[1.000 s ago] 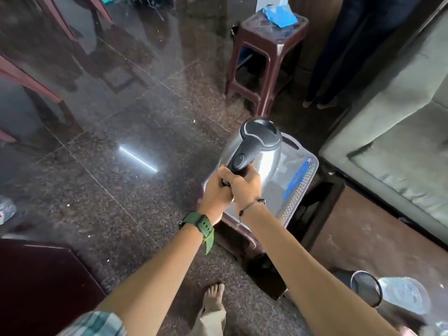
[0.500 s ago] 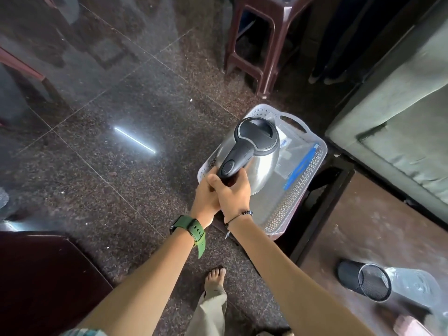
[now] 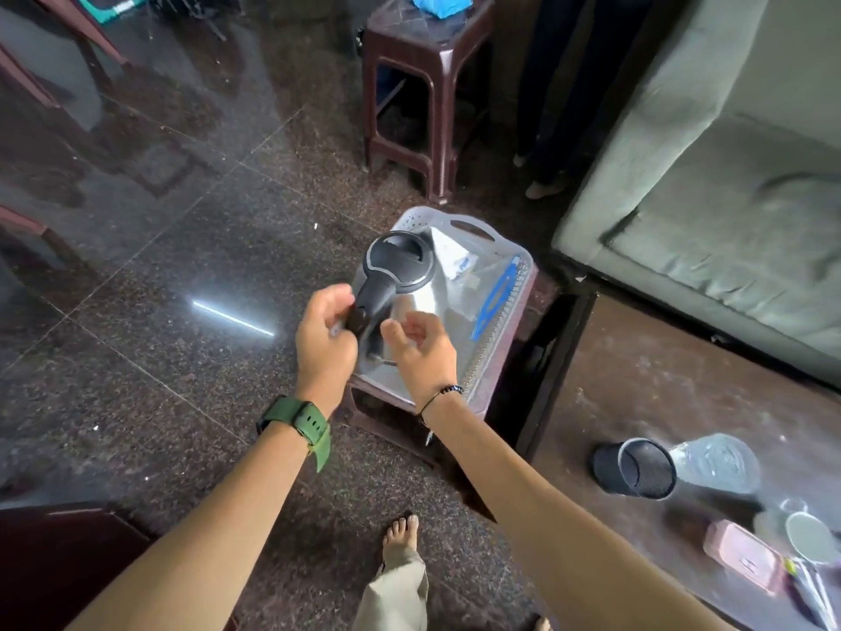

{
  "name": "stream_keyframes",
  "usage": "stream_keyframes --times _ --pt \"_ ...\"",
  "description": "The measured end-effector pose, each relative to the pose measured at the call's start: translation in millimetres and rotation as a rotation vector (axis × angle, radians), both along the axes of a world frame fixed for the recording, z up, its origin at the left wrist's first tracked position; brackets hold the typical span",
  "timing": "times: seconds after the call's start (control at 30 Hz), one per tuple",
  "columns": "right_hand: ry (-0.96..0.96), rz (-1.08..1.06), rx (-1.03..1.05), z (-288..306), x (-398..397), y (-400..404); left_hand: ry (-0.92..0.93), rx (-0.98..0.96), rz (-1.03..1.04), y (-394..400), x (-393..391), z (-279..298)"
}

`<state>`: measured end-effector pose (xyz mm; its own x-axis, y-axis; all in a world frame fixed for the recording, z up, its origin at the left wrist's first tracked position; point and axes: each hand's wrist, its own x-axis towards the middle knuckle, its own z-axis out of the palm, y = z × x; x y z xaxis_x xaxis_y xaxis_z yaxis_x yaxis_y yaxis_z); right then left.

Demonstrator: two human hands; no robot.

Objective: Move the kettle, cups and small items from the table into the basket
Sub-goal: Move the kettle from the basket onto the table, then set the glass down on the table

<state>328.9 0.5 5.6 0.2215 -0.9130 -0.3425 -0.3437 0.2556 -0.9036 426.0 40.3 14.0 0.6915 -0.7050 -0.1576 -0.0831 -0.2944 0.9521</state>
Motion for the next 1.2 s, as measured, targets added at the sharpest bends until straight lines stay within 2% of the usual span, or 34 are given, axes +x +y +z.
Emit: stream_keyframes --times 0.13,0.27,0.5,0.67,0.83,1.03,1.2 --pt "-0.051 -0.073 -0.055 32 -65 -4 -0.005 -0.161 -0.037 -11 -49 47" --pt "-0.05 -0.146 -0.12 61 -148 -5 0.068 -0.24 -0.131 -19 -138 78" --pt "-0.031 -0.334 -0.186 87 -306 -7 0.163 -0.203 -0.326 -21 -306 86" --pt "0.044 -0.452 -0.156 71 -395 -8 0.185 -0.093 -0.542 -22 -383 62" --pt "0.177 -0.44 -0.03 21 -457 -10 0.057 0.135 -0.758 -39 -415 18" --pt "0.487 -0.17 0.103 -47 -494 -22 -0.198 0.386 -1.017 -76 -429 -51" --pt "0.565 -0.018 0.142 -96 -498 -41 -0.441 0.519 -1.216 -107 -452 -91"
